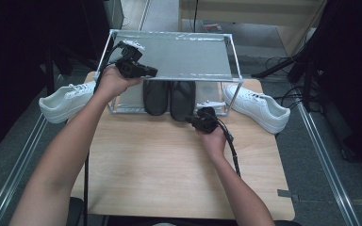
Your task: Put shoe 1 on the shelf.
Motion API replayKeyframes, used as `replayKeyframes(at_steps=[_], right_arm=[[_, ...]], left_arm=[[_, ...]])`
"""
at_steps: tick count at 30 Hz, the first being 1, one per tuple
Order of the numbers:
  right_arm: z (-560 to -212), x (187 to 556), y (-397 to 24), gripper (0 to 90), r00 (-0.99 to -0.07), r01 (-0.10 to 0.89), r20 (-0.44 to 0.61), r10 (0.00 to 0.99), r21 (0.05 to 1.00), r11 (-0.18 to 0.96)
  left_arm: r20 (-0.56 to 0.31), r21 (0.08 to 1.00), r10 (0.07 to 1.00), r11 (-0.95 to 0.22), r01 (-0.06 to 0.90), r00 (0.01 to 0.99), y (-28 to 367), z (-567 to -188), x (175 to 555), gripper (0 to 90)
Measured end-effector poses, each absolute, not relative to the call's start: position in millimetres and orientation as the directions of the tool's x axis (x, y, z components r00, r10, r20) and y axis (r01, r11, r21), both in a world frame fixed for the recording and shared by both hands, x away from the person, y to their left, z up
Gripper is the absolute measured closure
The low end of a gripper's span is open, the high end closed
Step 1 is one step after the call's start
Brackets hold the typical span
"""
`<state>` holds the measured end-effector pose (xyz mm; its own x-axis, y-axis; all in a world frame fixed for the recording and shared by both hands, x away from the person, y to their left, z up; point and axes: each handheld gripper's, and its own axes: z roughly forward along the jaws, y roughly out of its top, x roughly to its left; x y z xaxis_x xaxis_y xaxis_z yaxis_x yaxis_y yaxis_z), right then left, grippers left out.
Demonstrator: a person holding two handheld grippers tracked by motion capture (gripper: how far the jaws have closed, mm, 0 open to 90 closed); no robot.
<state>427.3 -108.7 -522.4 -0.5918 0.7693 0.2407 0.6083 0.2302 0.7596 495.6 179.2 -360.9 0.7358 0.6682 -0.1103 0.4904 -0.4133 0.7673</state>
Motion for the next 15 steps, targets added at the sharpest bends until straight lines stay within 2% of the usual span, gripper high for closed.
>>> replayKeyframes(at_steps=[15], right_arm=[[-521.9,444.3,-87.8,90.0,-0.579,0.616,0.223,0.784,0.750,0.241]], left_arm=[[-0.115,0.769,0.668,-0.409,0.492,0.735,179.5,-361.1,495.6,86.6]])
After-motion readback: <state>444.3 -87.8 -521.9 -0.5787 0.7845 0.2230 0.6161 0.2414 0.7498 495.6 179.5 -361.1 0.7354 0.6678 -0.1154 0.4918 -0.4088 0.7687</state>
